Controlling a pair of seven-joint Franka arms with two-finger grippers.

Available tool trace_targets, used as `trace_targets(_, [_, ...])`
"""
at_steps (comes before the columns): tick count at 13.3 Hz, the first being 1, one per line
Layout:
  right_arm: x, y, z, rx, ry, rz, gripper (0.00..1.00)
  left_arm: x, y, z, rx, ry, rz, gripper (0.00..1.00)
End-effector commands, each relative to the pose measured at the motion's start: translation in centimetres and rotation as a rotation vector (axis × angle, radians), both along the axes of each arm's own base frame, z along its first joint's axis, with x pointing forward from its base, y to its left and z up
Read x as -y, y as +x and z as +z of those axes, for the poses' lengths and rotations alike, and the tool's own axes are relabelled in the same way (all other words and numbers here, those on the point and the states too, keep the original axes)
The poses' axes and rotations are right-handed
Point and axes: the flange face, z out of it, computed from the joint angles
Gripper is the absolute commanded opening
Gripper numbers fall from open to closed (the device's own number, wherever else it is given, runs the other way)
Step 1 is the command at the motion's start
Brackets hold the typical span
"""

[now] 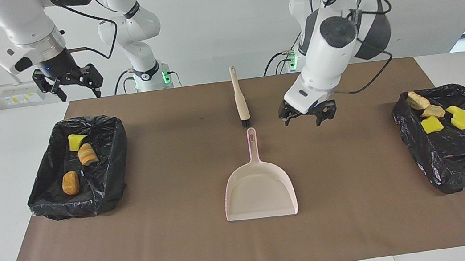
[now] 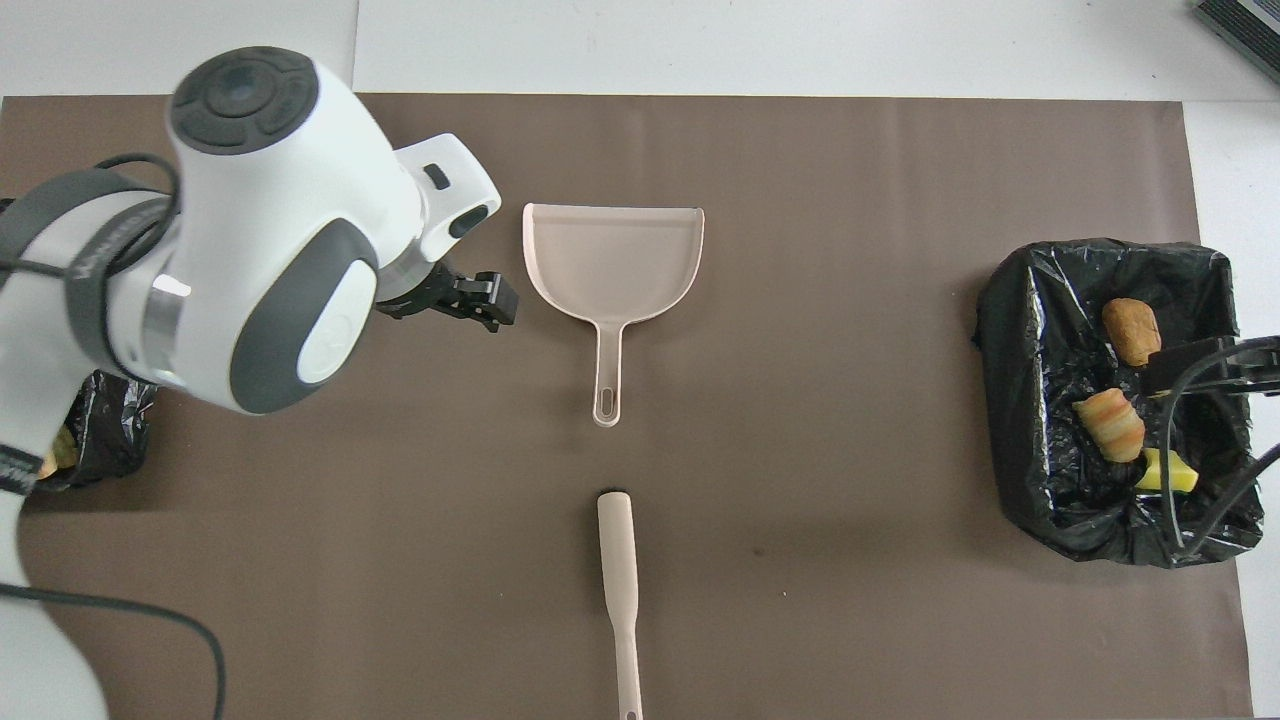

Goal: Sweep and dump trash in bin

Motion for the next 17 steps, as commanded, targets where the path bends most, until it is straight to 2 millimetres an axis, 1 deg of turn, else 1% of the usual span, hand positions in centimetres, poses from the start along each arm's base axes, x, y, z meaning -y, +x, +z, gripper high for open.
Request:
trace_targets(1, [0.6,-0.3,0.1,0.017,-0.014,0.029,1.0,-5.8,-3.8,2.8,0.001,-0.007,-0.025,1.0])
trace_targets(2, [0.7,-0.3,0.1,0.016,-0.005,0.021,1.0,-7.7,-3.7,3.8,0.001,-0.008,-0.013,1.0])
trace_targets(4, [0.5,-0.3,0.2,0.018,0.001,0.029,1.0,-10.7,-3.1,7.9,0.075,0.005,-0.022,1.0])
trace_targets(5, [-0.5,-0.2,0.3,0.018,0.0,0.041,1.0,-12.1,-3.1,9.9,0.076,0.017,-0.005,1.0])
trace_targets(6, [-0.7,-0.2,0.3,0.018,0.0,0.047,1.0,-13.3,-3.3,11.6,0.067,0.02,0.005,1.0])
trace_targets(7, [-0.6,-0.3,0.2,0.017,0.002,0.045,1.0,-14.3,-3.4,12.8,0.06,0.028,0.0,1.0])
trace_targets(8, [-0.2,-0.3,0.1,0.015,0.002,0.042,1.0,-14.9,-3.7,13.6,0.047,0.043,-0.017,1.0])
trace_targets(10, [-0.2,-0.4,0.2,0.015,0.002,0.041,1.0,-15.6,-3.4,14.3,0.032,0.055,-0.016,1.0])
trace_targets(11, [-0.2,-0.3,0.2,0.017,0.004,0.042,1.0,-16.4,-3.4,14.7,0.028,0.056,-0.007,1.0])
trace_targets(12, [0.0,-0.3,0.2,0.018,0.002,0.041,1.0,-16.6,-3.6,15.1,0.042,0.056,-0.02,1.0])
trace_targets(13, [0.1,-0.3,0.2,0.018,0.002,0.039,1.0,-17.1,-3.8,14.6,0.029,0.054,-0.026,1.0])
trace_targets(14, [0.0,-0.4,0.2,0.017,0.004,0.038,1.0,-18.0,-4.4,14.5,0.025,0.054,-0.009,1.0])
trace_targets(15, [0.0,-0.3,0.1,0.015,0.004,0.039,1.0,-18.1,-4.7,14.0,0.017,0.054,-0.003,1.0])
trace_targets(17, [0.0,-0.4,0.1,0.015,0.004,0.039,1.0,-18.1,-4.6,13.8,0.019,0.054,-0.003,1.0])
